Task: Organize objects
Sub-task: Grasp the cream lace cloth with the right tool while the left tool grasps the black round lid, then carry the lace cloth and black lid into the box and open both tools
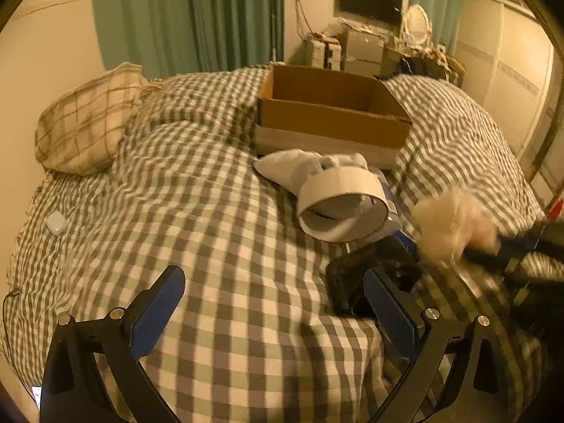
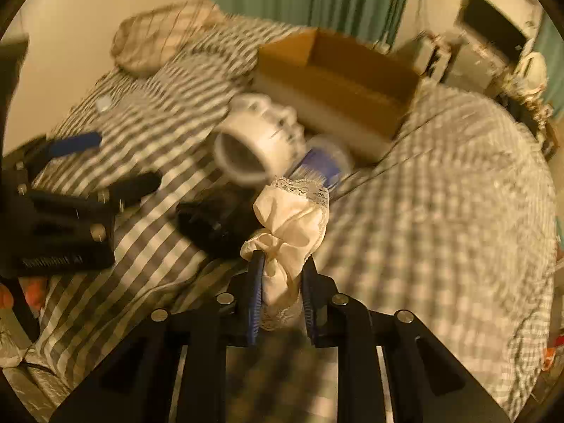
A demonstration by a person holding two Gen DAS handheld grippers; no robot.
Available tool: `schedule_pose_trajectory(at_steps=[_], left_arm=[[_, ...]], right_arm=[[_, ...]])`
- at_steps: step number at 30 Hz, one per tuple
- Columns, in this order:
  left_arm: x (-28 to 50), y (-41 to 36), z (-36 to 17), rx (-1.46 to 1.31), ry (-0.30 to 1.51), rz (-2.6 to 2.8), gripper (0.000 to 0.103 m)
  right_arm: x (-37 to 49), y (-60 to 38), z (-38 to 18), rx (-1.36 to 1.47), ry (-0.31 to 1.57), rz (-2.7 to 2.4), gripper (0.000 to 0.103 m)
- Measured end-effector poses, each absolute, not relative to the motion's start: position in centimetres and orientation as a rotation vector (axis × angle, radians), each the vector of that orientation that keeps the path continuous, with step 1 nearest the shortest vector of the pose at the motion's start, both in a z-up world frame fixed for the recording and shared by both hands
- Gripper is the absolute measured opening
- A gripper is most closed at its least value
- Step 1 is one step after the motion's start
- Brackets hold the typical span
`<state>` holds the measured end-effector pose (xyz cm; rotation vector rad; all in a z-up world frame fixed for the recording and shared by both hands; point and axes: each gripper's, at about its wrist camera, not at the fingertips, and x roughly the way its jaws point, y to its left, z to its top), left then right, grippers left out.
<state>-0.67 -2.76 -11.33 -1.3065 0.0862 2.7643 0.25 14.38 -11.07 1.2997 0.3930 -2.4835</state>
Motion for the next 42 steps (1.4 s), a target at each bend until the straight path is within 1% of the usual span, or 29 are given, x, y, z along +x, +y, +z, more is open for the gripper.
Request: schedule_pose_trajectory(at_steps=[5,8,10,11,12,13,14,15,16,17,19,20,21,24,30,34,42], left_arm=[[-0.8,-0.5,-12.5,-1.343,0.140,2.662,0.103],[-1.1,0.8,-13.3,-1.366,0.183,2.612,0.103],[-1.4,1.6,-13.7,-1.370,0.199,2.593,0.100],[-1.6,1.7,-13.8,-1.372,0.203,2.583,0.094],[-1.9,1.9,-14.0,-1.380,0.209,2.569,0.084],[-2.3,2.1,-14.5,-1.403,0.223,2.556,0.076],[-2.7,2.3,-14.9,-1.429,0.235,2.542,0.061],[-2.9,2.4,-15.2,-1.442,0.236,2.525,0.048],[-3.2,2.6,-15.6,-1.460,0.231,2.494,0.041],[-3.3,2.7,-15.8,-1.466,0.234,2.484,0.030],[-3.1,2.8,-15.8,-1.452,0.241,2.483,0.024],[-2.9,2.7,-15.6,-1.442,0.230,2.481,0.013],[-2.8,2.6,-15.5,-1.440,0.213,2.473,0.011],[-2.4,2.5,-14.9,-1.412,0.205,2.499,0.010],[-1.8,1.6,-11.7,-1.320,0.157,2.567,0.010],[-2.7,0.3,-8.5,-1.250,0.106,2.609,0.010],[-5.6,-0.3,-2.3,-1.081,0.093,2.676,0.010]], right_arm=[[0.0,16.0,-8.9,1.229,0.362,-2.586,0.017],[-0.4,16.7,-8.8,1.225,0.330,-2.596,0.017],[-0.4,17.0,-9.1,1.230,0.316,-2.593,0.017],[-0.5,17.0,-9.2,1.233,0.307,-2.589,0.017],[-0.6,17.1,-9.3,1.235,0.300,-2.587,0.017],[-0.6,17.2,-9.3,1.237,0.293,-2.585,0.017],[-0.5,17.4,-9.4,1.237,0.288,-2.584,0.017],[-0.5,17.6,-9.5,1.236,0.282,-2.583,0.017],[-0.5,17.6,-9.5,1.236,0.277,-2.582,0.017],[-0.5,17.7,-9.6,1.236,0.272,-2.582,0.017],[-0.5,17.9,-9.7,1.239,0.263,-2.581,0.017],[-0.5,17.9,-9.7,1.240,0.259,-2.582,0.017],[-0.5,18.0,-9.7,1.243,0.256,-2.583,0.017],[-0.3,18.0,-9.4,1.236,0.254,-2.585,0.017],[0.2,18.2,-7.9,1.198,0.246,-2.610,0.017],[0.6,18.2,-6.1,1.146,0.260,-2.637,0.017],[-0.8,17.8,-1.1,1.001,0.315,-2.681,0.017]])
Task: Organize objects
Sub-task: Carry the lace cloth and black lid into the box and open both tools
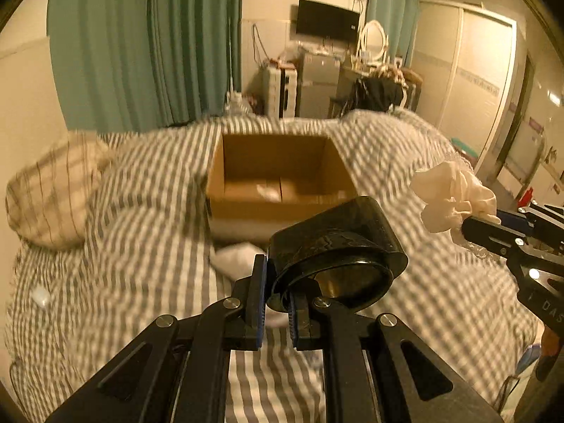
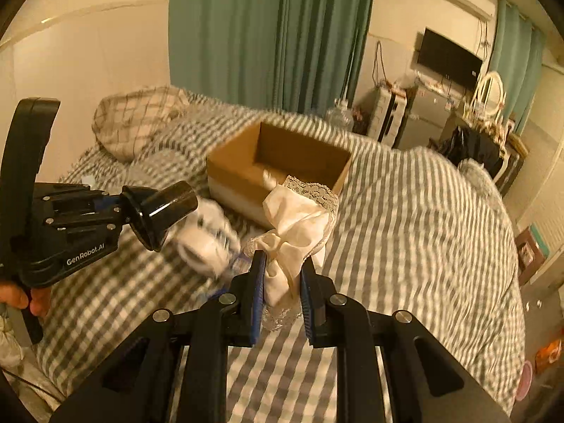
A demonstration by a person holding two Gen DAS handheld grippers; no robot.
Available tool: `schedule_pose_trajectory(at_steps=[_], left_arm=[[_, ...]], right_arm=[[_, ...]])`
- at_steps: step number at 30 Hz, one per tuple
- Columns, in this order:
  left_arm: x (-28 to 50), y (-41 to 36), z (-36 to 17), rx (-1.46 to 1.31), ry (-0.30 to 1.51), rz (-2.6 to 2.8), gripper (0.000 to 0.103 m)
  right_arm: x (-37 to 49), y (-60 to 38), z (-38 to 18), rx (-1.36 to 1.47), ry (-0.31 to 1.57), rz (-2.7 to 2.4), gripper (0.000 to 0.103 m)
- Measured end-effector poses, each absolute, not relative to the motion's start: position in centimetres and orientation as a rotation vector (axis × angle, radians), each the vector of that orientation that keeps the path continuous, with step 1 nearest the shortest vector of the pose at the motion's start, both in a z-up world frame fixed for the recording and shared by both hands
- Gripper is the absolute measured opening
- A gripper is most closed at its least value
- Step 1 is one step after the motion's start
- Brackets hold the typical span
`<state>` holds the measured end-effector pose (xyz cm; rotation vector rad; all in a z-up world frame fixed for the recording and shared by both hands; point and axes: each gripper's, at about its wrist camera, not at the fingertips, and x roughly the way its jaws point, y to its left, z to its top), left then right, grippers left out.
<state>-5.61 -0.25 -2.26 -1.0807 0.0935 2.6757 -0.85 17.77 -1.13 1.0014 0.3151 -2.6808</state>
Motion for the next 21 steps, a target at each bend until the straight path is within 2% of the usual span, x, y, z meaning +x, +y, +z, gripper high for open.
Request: schedule_pose_trajectory(at_steps=[11,16,21], left_arm=[[-15.7,1.2,2.8,-1.030,0.125,2.742,0.010],[-19.8,1.4,2.3,-1.058,0.096,2.760,0.010],[-22.2,1.4,0.5,-1.074,0.097,2.767,0.010]], right_arm=[[-9.5,17.0,7.2,0.813,0.325,-2.682,0.017],[-14.3,16.6,7.5,0.840,0.351,-2.670,0.017],[-18.6,16.7,5.5,0.896,0.330,-2.655,0.017]])
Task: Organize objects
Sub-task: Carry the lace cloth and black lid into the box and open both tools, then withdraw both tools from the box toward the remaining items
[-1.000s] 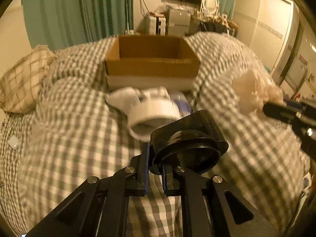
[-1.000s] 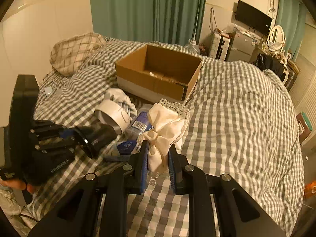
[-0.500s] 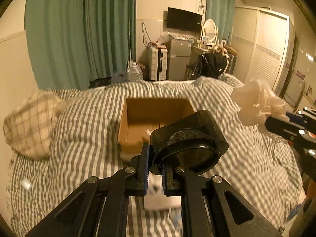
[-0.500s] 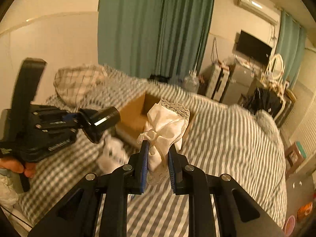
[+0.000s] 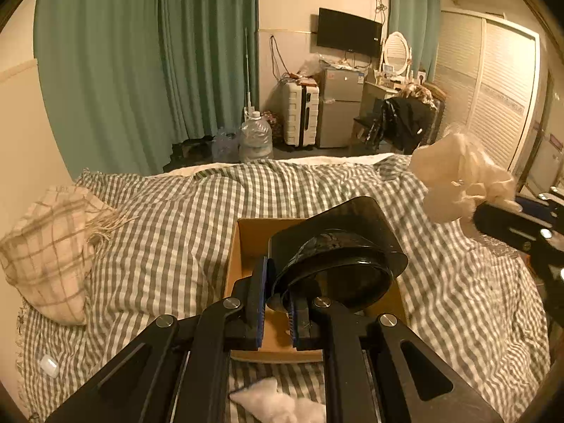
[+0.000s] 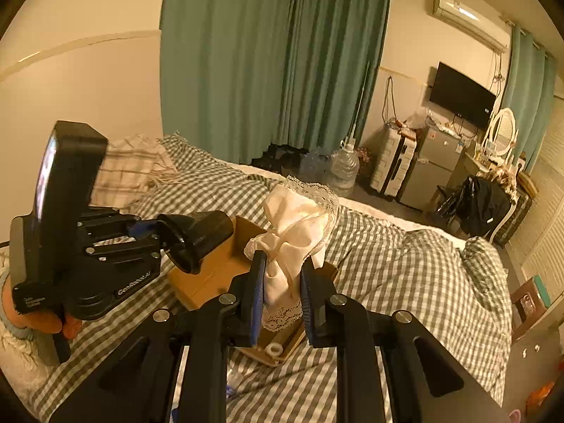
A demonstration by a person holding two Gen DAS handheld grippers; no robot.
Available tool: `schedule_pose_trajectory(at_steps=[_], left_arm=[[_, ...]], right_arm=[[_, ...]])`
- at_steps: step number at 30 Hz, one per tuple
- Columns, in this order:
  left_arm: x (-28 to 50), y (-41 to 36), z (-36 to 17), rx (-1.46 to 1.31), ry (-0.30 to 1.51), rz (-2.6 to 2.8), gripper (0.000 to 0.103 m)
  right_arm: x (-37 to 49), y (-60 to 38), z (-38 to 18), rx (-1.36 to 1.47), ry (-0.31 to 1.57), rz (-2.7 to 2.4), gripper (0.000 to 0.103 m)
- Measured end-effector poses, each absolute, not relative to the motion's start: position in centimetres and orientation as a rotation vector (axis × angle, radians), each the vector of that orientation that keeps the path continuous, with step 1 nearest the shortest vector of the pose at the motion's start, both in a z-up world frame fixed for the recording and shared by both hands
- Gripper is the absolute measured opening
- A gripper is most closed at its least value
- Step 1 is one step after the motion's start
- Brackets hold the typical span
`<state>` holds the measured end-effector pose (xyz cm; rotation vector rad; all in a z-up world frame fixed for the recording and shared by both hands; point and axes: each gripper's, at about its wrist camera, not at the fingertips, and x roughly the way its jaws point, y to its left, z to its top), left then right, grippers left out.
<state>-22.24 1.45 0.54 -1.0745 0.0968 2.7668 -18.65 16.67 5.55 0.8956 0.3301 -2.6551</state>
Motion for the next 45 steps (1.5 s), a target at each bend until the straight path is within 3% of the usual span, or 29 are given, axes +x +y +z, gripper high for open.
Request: schedule_pose_trajectory(at_steps=[10,20,22,23,24,25,26,29,36,40,45], left_arm=[[-26.2,1.9,-6.2,-1.238,0.108,2.710,0.010],[-28.1,2.3,-10.2,-1.323,0.129,2.658,0.014],[-28.0,2.3,-10.6,-1.344,0.128,2.641,0.025],[-27.9,2.2,-10.6,-1.346,0.125,2.634,0.044],[-27.7,2.2,-10.6,-1.350,0.128,2.635,0.073],[-27.3,2.1,-10.4,-1.354,0.141,2.651,0.085],[-27.2,2.0,-10.2,-1.342,0.129,2.643,0.087],[-26.2,1.9,-9.3,-1.345,0.143,2.654,0.088],[-21.8,0.6,-5.2,-1.264,0.103,2.701,0.094],[-17.7,-0.6,-1.8,-1.161,0.053,2.735,0.102],[-13.8,-1.3,1.1,-1.060,0.076,2.770,0.103]], right_arm=[[-24.5,16.8,-2.9,1.065,0.280,-2.594,0.016],[-26.6,17.0,-7.7,1.152,0.251,-2.578,0.017],[-26.3,16.8,-8.0,1.173,0.248,-2.585,0.024],[-26.2,16.9,-8.1,1.171,0.243,-2.594,0.034],[-26.1,17.1,-8.1,1.166,0.238,-2.603,0.050],[-25.9,17.3,-7.9,1.158,0.231,-2.612,0.058],[-25.5,17.5,-7.5,1.145,0.226,-2.626,0.067],[-24.1,18.2,-6.1,1.121,0.239,-2.672,0.069],[-19.6,20.2,-1.6,1.037,0.244,-2.777,0.087],[-15.7,20.2,1.7,0.966,0.263,-2.828,0.094],[-10.7,19.5,5.4,0.887,0.291,-2.865,0.098]])
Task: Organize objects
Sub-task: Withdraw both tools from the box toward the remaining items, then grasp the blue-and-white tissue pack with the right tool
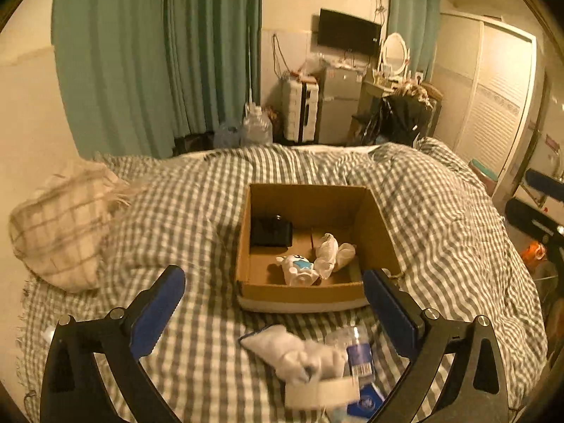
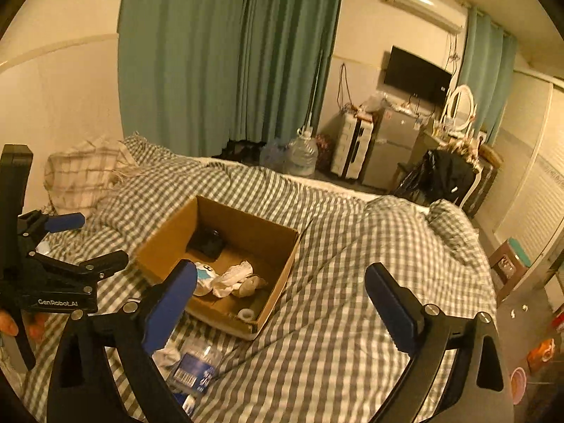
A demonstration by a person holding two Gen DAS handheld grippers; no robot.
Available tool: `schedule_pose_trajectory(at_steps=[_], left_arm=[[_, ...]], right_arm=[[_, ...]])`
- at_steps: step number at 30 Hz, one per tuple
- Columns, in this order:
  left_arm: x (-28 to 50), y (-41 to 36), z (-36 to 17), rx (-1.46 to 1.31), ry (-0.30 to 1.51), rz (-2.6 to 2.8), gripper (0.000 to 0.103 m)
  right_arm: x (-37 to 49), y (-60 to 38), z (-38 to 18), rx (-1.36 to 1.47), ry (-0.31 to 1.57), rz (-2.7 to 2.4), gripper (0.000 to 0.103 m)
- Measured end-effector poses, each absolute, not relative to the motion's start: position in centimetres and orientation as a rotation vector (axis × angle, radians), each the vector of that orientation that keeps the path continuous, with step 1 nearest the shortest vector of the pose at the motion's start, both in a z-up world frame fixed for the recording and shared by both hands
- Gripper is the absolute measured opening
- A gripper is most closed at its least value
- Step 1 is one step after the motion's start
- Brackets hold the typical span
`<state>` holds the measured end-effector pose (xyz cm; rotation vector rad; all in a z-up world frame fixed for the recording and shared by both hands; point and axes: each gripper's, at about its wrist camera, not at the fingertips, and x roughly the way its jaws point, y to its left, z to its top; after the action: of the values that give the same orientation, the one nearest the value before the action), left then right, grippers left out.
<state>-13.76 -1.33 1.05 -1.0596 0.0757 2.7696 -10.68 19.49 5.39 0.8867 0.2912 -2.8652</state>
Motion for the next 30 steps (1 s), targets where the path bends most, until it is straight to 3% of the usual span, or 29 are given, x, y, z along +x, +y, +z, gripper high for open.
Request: schedule_pose_trajectory(at_steps=[8,14,18,30], left_arm=[[-8.1,-3.1,0.8,-0.984,0.009,2.823,0.103],[-5.7,-3.9,-5.2,-1.012,-0.017,2.944,0.103],[-5.2,-3.4,-9.4,-1.130,-0.003,2.887,0.103],[-2.9,-5.0,-11.1,-1.227,0.063,2.935,0.103]], right_arm=[[-3.9,18.3,6.3,0.798,0.318,-2.891,0.103],[-2.5,17.4,-0.8,0.854,0.244,-2.855,0.103],[-4.0,16.9,-7.9,1.119,0.167,-2.742,0.103],[-4.2,12.3,-14.2,1.321,0.284,-2.393,0.102]])
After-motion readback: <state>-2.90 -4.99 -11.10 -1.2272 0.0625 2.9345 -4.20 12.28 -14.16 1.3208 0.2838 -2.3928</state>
